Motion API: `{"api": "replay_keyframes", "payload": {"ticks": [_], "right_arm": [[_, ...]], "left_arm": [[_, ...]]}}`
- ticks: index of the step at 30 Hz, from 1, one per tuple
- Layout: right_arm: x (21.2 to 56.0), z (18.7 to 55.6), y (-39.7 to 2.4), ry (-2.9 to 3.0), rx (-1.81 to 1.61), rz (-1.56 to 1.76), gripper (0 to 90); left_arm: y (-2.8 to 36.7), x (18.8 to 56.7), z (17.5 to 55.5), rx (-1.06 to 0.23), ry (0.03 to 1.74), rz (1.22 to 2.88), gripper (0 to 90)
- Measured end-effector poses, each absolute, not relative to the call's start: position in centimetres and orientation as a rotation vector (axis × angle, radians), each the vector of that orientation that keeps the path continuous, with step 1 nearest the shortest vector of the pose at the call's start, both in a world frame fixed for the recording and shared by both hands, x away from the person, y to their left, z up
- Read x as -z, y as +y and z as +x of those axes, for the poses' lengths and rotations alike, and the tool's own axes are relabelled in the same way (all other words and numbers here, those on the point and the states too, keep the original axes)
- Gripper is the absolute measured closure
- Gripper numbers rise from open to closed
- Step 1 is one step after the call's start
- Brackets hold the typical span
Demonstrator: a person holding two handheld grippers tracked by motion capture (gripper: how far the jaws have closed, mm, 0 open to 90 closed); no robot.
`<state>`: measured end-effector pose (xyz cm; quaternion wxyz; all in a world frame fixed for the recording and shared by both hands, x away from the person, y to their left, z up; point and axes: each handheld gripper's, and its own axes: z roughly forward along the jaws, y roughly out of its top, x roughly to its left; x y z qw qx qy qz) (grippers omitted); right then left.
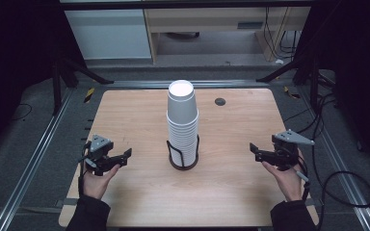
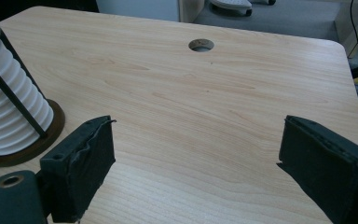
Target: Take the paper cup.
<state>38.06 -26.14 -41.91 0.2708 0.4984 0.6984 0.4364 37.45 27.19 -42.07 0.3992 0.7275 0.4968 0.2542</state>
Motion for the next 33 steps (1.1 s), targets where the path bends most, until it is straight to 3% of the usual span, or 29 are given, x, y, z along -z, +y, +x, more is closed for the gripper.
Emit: {"api": "replay_keyframes", "payload": {"ticks": [19, 33], "right_arm": [[40.2, 37.7, -24.3, 1.923, -1.219, 1.258, 10.3], [35.7, 38.3, -22.6, 1.919, -1.336, 1.150, 9.8]], "left_arm": [[27.6, 42.4, 37.5, -0.616, 1.250, 1.869, 16.9], [27.7, 42.7, 37.5, -0.609, 1.262, 1.879, 16.9]]}}
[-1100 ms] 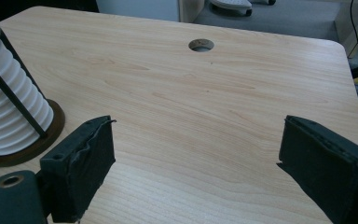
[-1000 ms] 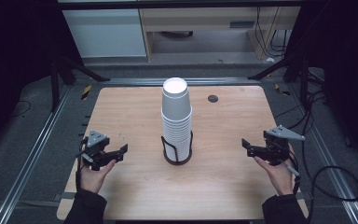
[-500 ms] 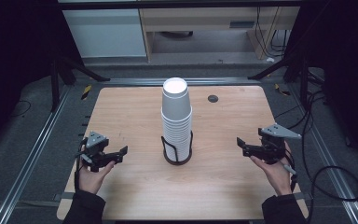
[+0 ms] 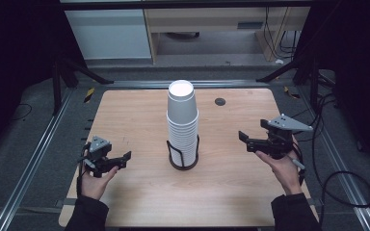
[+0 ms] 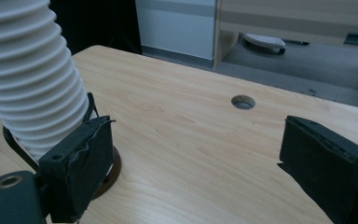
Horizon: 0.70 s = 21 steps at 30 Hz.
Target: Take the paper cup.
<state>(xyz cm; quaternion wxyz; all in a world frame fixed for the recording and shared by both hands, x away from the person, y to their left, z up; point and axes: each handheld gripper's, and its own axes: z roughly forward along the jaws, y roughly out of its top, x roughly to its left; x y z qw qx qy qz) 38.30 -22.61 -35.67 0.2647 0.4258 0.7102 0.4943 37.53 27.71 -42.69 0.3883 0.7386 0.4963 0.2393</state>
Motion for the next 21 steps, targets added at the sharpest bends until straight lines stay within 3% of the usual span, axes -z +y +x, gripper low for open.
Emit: {"api": "replay_keyframes", "payload": {"ticks": [21], "right_arm": [[31.1, 38.8, -19.5, 1.933, -1.419, 1.007, 9.0]], "left_arm": [[27.5, 43.1, 37.7, -0.606, 1.258, 1.912, 16.7]]}}
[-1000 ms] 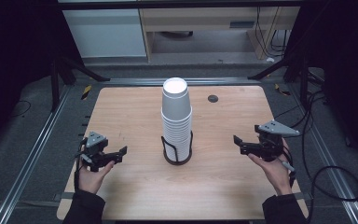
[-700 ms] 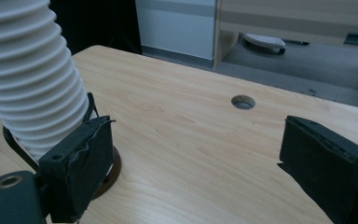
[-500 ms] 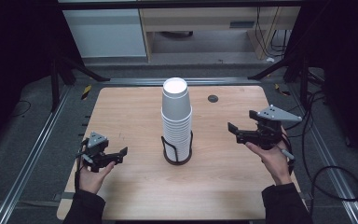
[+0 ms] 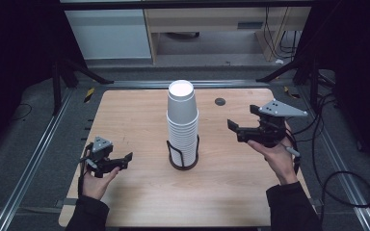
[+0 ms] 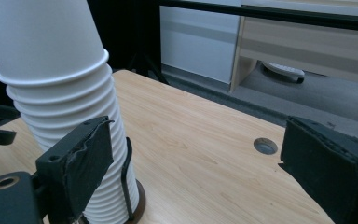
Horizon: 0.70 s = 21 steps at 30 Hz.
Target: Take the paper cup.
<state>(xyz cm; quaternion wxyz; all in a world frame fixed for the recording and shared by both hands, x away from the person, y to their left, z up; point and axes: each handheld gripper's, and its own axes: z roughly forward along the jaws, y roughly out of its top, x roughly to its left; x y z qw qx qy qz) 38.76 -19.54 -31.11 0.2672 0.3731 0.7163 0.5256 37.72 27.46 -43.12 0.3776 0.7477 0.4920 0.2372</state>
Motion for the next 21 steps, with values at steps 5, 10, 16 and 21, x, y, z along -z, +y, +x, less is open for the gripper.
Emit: {"api": "replay_keyframes", "payload": {"ticks": [5, 10, 16, 21], "right_arm": [[30.4, 38.8, -18.7, 1.946, -1.446, 0.982, 8.6], [29.6, 38.8, -17.9, 1.958, -1.478, 0.949, 8.3], [28.9, 38.7, -16.6, 1.978, -1.502, 0.908, 8.2], [28.4, 38.6, -15.5, 1.998, -1.517, 0.873, 8.1]], "left_arm": [[27.4, 43.2, 37.7, -0.599, 1.260, 1.914, 16.7], [27.4, 43.2, 37.7, -0.597, 1.256, 1.918, 16.7], [27.3, 43.3, 37.7, -0.597, 1.253, 1.921, 16.6], [27.3, 43.3, 37.7, -0.595, 1.252, 1.922, 16.6]]}}
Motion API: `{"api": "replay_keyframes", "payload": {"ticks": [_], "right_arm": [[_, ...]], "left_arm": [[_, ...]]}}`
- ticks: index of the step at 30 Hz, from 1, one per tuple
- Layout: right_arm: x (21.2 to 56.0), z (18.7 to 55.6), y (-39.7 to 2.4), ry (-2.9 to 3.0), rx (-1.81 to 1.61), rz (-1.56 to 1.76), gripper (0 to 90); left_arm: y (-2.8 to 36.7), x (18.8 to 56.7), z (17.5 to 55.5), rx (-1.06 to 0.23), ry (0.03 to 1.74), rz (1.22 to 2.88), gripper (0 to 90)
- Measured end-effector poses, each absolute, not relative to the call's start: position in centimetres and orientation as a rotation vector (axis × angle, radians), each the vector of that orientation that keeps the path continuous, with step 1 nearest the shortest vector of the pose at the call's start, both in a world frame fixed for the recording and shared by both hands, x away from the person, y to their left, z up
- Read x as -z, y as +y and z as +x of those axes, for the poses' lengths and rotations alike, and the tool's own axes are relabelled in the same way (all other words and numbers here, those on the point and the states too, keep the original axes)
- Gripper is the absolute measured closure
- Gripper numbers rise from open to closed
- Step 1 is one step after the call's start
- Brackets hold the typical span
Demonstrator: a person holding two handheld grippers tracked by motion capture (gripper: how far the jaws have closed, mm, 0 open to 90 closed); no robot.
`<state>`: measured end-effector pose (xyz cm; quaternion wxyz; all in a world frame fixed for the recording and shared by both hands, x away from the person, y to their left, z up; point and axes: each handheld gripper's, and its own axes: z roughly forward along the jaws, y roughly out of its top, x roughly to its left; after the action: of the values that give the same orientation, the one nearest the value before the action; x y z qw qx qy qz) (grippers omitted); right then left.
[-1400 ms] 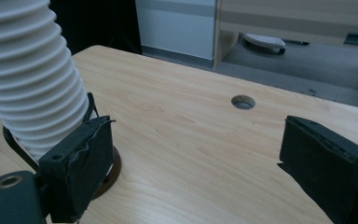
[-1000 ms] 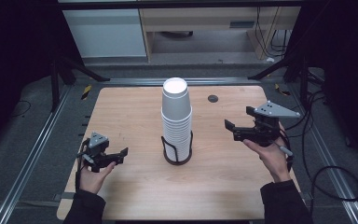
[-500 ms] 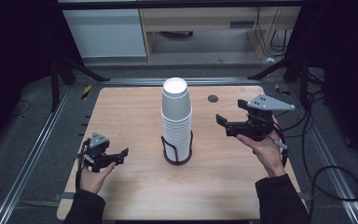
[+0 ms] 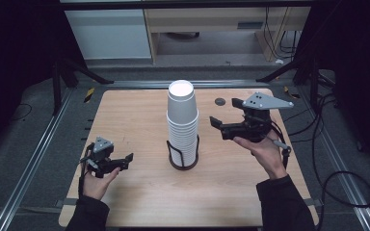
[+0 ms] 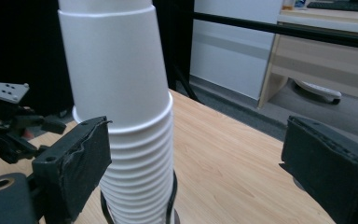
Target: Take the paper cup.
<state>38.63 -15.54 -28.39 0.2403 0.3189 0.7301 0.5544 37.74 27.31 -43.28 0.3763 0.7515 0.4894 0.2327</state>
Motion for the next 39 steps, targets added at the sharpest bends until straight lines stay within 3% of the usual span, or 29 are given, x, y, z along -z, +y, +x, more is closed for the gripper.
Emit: {"api": "replay_keyframes", "payload": {"ticks": [39], "right_arm": [[28.5, 41.4, -7.6, 2.126, -1.566, 0.804, 6.0]], "left_arm": [[27.2, 43.3, 37.7, -0.590, 1.242, 1.929, 16.0]]}}
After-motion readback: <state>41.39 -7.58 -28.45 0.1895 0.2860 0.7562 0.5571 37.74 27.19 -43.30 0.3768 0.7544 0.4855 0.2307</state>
